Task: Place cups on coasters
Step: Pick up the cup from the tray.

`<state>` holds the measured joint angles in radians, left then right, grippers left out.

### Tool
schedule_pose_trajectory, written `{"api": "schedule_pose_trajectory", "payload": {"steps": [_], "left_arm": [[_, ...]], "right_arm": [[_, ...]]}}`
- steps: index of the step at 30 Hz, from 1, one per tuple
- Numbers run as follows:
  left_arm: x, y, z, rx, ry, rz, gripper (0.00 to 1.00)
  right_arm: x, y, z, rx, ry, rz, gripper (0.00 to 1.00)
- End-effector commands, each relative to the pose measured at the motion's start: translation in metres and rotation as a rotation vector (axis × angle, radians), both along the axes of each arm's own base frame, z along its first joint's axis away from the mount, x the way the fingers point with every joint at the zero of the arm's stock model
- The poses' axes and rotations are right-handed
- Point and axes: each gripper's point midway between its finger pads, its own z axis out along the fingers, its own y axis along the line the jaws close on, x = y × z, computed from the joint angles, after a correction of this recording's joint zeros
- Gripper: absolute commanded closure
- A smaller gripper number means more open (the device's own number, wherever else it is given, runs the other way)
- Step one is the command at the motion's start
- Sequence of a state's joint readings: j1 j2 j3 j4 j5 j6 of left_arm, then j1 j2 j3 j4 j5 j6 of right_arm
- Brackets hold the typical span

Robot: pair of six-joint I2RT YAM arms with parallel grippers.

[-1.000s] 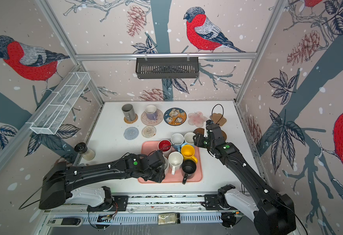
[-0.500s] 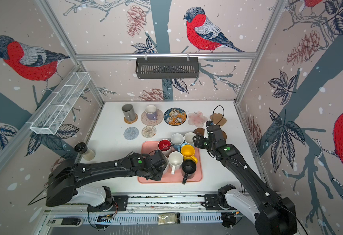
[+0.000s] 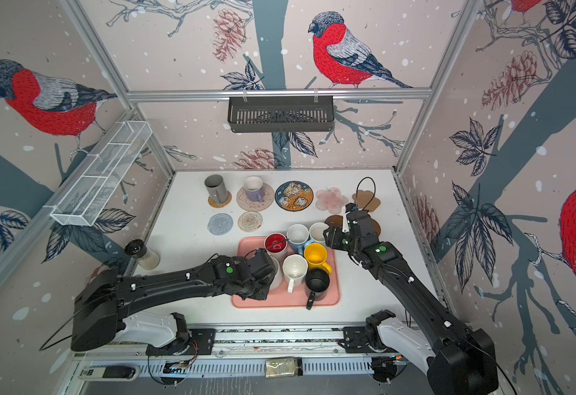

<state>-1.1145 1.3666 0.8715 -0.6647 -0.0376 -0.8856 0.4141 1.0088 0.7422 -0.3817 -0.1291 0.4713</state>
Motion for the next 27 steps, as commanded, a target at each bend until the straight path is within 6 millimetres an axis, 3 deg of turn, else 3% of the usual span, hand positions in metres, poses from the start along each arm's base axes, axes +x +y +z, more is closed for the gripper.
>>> {"api": "schedule_pose_trajectory", "payload": {"steps": [1, 8, 14, 22, 27], "left_arm": [[0.005, 0.006, 0.006, 0.010, -0.035, 0.006, 1.00], [0.007, 0.019, 0.024, 0.017, -0.076, 0.031, 1.00], [0.022, 0.045, 0.058, 0.019, -0.178, 0.107, 1.00], [0.071, 0.086, 0.119, 0.016, -0.333, 0.188, 1.00], [0.117, 0.119, 0.132, 0.025, -0.379, 0.253, 1.00]], "right_arm": [[0.004, 0.001, 0.004, 0.001, -0.020, 0.002, 0.40], [0.005, 0.002, 0.003, -0.002, -0.014, 0.005, 0.40], [0.004, 0.003, 0.004, -0.002, -0.014, 0.010, 0.40], [0.004, 0.008, 0.011, 0.029, -0.020, 0.023, 0.40], [0.001, 0.012, 0.009, 0.037, -0.015, 0.044, 0.40]]}}
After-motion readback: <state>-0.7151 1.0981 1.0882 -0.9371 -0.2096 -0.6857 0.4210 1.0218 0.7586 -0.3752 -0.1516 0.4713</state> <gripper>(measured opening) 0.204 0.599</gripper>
